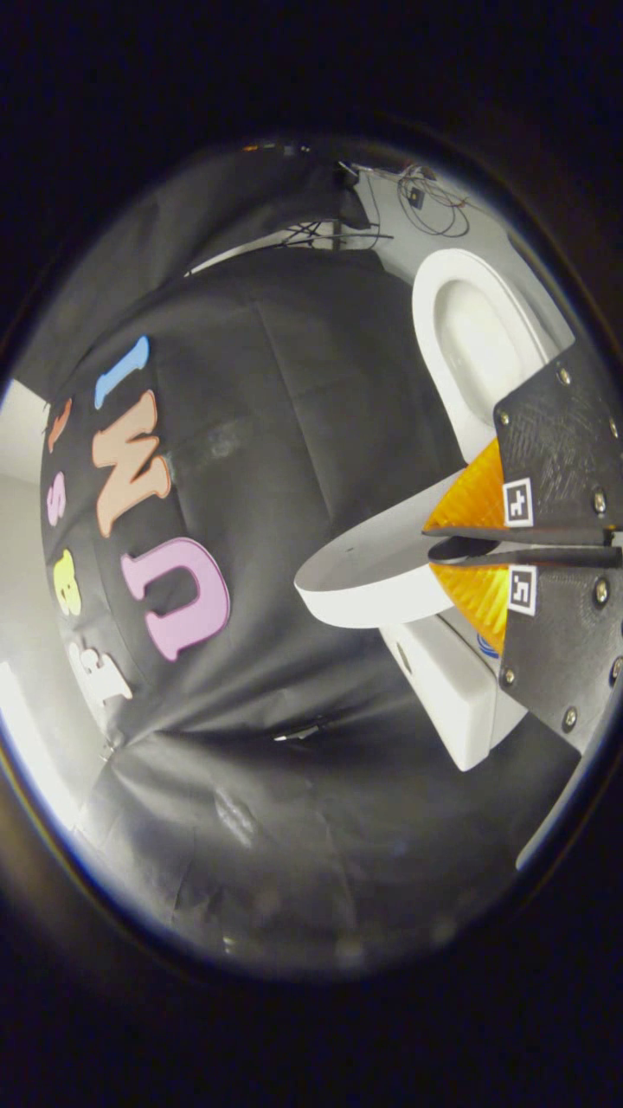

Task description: Open the toilet lid.

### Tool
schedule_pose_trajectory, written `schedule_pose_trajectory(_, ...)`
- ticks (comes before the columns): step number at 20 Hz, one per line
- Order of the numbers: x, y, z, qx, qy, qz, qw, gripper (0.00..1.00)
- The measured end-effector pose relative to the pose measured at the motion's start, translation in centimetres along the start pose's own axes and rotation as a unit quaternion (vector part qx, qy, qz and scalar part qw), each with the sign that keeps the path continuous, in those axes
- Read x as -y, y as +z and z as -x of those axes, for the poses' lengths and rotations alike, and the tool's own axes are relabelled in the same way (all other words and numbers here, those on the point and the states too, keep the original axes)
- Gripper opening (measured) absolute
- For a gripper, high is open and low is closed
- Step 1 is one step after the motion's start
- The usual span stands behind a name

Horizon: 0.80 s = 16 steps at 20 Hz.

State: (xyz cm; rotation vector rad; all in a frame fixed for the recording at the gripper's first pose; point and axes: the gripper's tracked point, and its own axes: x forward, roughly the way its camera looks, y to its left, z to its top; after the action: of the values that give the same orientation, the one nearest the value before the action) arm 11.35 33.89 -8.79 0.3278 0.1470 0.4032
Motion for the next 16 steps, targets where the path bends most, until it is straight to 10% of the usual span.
schedule_pose_trajectory(16,-2.9,-1.3,-0.7,-0.009,0.044,0.015,0.999,0.02)
